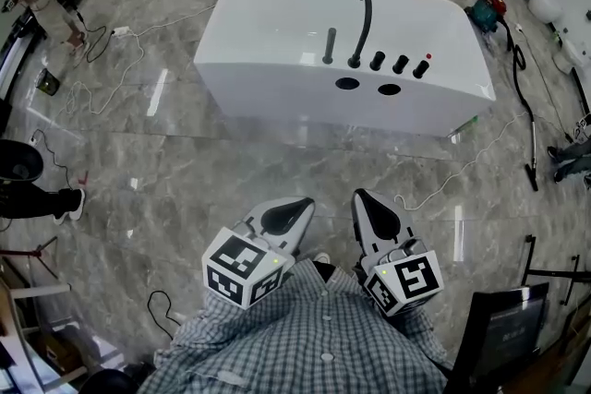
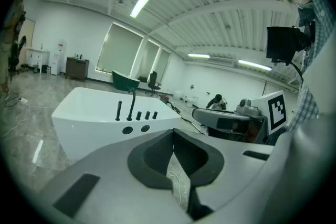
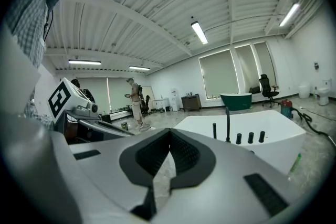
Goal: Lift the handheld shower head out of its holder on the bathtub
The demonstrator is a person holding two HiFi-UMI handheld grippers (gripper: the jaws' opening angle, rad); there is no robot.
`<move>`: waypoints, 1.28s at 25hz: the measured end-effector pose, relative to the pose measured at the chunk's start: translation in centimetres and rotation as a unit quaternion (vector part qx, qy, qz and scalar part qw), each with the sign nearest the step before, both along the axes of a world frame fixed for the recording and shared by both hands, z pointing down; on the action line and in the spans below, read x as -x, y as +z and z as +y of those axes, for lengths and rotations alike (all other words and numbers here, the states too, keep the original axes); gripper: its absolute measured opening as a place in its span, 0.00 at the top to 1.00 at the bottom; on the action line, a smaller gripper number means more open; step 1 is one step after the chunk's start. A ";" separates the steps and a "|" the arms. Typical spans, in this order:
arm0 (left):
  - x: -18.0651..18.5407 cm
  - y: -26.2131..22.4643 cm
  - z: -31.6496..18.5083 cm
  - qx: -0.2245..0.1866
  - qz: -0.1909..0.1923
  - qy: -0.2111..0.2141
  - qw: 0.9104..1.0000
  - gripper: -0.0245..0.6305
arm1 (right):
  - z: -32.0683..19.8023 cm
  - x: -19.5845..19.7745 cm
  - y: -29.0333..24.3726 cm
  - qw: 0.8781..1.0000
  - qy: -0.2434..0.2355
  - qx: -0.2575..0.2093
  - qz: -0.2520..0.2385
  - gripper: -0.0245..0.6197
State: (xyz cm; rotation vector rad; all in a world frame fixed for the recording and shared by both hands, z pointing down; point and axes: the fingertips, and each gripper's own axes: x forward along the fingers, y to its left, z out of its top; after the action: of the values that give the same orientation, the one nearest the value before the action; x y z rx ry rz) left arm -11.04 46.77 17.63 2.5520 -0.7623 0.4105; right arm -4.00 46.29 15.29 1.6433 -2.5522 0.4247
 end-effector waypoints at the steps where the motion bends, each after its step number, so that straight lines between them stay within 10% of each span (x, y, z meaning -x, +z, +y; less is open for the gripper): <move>1: -0.2 -0.1 0.2 0.001 0.002 -0.003 1.000 0.95 | 0.2 -0.3 -0.2 1.000 -0.003 -0.003 -0.001 0.94; 32: -4.8 -1.1 -0.6 -0.041 0.006 -0.077 0.996 0.95 | 1.9 -9.8 0.2 1.000 0.009 -0.012 0.009 0.94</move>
State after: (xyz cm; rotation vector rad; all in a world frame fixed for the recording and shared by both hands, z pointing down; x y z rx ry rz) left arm -6.26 46.22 16.49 2.5454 -0.9826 0.3205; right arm 5.82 48.17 15.52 1.6708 -2.5415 0.3803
